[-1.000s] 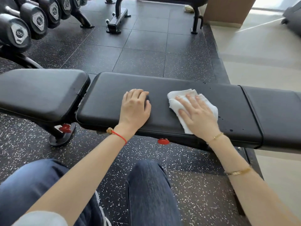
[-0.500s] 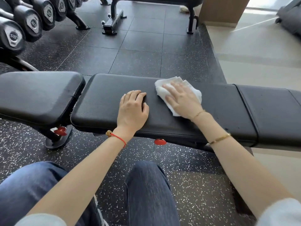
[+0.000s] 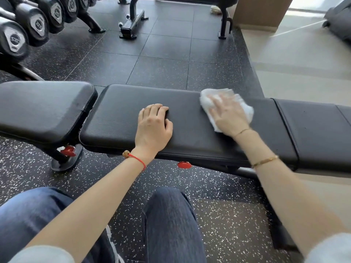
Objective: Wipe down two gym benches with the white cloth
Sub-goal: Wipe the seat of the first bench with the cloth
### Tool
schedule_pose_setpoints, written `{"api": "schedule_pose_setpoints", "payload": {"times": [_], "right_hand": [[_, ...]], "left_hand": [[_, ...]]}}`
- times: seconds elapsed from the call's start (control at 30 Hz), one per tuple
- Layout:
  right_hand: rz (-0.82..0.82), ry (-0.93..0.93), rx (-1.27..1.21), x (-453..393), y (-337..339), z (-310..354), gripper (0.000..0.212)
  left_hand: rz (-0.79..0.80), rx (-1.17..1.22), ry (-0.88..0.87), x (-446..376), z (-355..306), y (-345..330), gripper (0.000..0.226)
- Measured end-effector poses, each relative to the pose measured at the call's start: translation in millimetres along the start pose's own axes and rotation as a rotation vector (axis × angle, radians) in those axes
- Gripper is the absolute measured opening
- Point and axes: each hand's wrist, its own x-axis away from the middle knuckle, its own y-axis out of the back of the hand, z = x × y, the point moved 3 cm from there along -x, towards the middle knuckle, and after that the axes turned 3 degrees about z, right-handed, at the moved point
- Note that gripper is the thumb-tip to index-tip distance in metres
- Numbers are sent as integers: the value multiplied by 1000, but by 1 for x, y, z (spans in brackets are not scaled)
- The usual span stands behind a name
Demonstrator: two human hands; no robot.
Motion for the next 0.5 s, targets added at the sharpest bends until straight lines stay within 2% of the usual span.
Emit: {"api": "schedule_pose_setpoints", "payload": {"times": [0.13, 0.23, 0.3, 0.37, 0.43, 0.5], "right_hand": [[6, 190, -13, 54, -16, 67, 50], [-31, 197, -47, 83, -19, 66, 49], [-111, 214, 16, 82, -11, 50, 41], [-103, 137, 120, 62, -8, 17, 38], [80, -96, 76, 42, -10, -16, 49], [68, -200, -27, 28, -13, -20, 50]], "left_hand": [[0, 5, -6, 1, 0, 0, 39], [1, 26, -9, 2, 1, -1, 40], [-1, 28, -12, 3, 3, -1, 40], [-4, 23, -14, 2, 2, -1, 40], [-7, 17, -7, 2, 1, 0, 40], [-11, 5, 1, 1, 0, 0, 40]]}}
